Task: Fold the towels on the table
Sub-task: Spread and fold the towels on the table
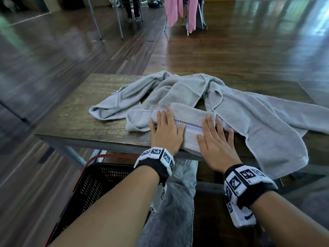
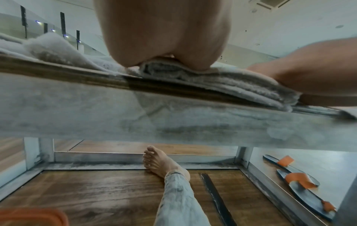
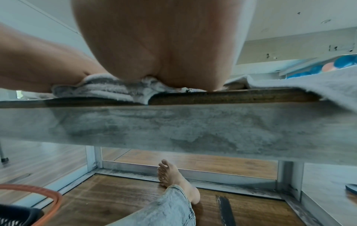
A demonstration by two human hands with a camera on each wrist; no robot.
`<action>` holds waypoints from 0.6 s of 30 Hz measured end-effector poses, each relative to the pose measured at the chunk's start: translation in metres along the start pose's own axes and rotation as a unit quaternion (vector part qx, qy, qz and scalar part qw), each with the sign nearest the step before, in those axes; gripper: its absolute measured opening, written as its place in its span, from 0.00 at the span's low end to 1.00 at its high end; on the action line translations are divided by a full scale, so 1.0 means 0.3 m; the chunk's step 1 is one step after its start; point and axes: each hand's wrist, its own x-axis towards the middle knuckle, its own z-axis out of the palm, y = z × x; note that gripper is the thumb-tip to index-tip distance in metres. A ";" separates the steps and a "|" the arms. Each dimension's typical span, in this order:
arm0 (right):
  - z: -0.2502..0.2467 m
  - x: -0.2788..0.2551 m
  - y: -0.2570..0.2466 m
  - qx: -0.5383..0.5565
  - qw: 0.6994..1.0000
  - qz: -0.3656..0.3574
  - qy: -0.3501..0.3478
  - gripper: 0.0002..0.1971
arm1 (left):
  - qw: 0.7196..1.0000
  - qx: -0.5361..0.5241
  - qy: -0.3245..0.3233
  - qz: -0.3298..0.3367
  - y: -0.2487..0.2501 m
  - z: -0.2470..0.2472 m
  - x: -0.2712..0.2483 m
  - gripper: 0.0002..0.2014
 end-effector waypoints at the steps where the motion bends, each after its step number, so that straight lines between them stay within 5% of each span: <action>1: 0.004 -0.012 -0.005 -0.005 1.000 0.000 0.004 0.32 | 1.000 -0.005 0.017 -0.011 0.007 -0.001 -0.016 0.36; 7: -0.003 -0.062 -0.025 -0.016 1.000 0.020 -0.012 0.32 | 0.993 0.023 0.024 -0.110 0.070 -0.057 -0.057 0.29; 11: -0.036 -0.082 -0.048 -0.019 0.997 0.067 -0.044 0.33 | 0.992 0.008 0.015 -0.128 0.102 -0.127 -0.040 0.15; 14: -0.070 -0.094 -0.065 0.026 0.994 0.104 -0.017 0.39 | 0.982 -0.162 0.009 -0.100 0.093 -0.167 -0.044 0.11; 18: -0.120 -0.093 -0.115 0.158 0.978 0.105 0.082 0.33 | 0.915 -0.398 -0.026 -0.059 0.022 -0.215 -0.080 0.15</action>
